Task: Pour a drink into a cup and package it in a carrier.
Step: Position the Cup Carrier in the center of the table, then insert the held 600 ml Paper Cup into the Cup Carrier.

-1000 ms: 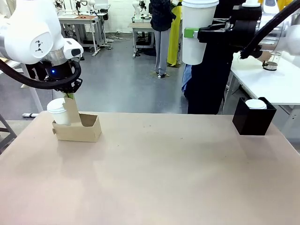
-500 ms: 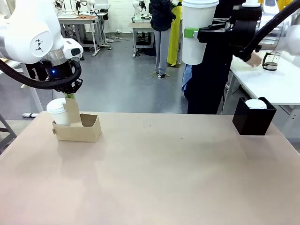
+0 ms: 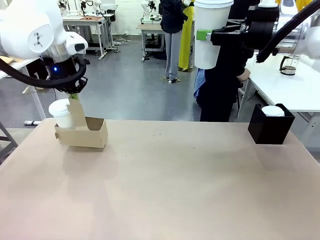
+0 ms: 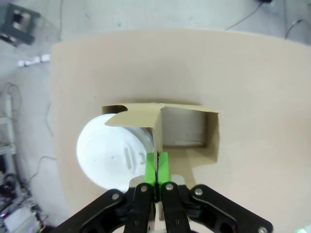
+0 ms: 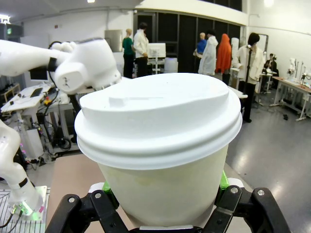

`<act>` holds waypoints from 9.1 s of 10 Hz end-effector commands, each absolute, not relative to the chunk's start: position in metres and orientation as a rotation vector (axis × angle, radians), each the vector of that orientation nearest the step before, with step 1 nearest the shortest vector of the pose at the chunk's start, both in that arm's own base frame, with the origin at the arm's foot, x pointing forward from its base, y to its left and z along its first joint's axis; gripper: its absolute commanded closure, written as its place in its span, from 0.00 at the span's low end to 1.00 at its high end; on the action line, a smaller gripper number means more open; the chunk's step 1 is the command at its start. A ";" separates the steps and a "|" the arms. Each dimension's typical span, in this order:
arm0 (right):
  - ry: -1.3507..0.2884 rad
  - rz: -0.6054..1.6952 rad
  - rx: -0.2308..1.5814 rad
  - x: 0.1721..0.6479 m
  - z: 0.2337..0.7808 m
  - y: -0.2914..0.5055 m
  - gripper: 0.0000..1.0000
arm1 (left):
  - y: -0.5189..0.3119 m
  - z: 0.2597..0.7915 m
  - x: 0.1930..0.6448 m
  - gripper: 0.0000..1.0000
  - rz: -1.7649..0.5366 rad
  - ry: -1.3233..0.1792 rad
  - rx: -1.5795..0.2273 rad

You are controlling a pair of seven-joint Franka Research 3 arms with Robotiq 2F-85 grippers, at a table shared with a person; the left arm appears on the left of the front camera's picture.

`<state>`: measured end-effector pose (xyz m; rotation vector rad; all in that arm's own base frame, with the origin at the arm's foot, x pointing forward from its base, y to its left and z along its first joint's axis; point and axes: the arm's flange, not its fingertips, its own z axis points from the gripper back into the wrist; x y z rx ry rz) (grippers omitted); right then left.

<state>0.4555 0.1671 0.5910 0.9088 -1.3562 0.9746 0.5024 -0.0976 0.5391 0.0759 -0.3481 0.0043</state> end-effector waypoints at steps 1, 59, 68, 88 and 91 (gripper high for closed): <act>-1.366 0.979 0.901 0.454 0.594 0.169 0.16 | -0.128 0.584 0.477 0.98 0.044 -0.368 0.085; -0.882 1.403 1.610 0.441 0.294 0.250 0.16 | -0.039 0.471 0.356 0.00 -1.169 -0.443 -0.182; -0.866 1.547 1.569 0.447 0.236 0.258 0.16 | -0.039 0.471 0.356 0.00 -1.169 -0.443 -0.182; -0.842 0.721 0.593 0.356 0.358 -0.034 0.00 | -0.039 0.471 0.356 0.00 -1.169 -0.443 -0.182; -0.882 0.761 0.652 0.383 0.362 -0.048 0.00 | -0.039 0.471 0.356 0.00 -1.169 -0.443 -0.182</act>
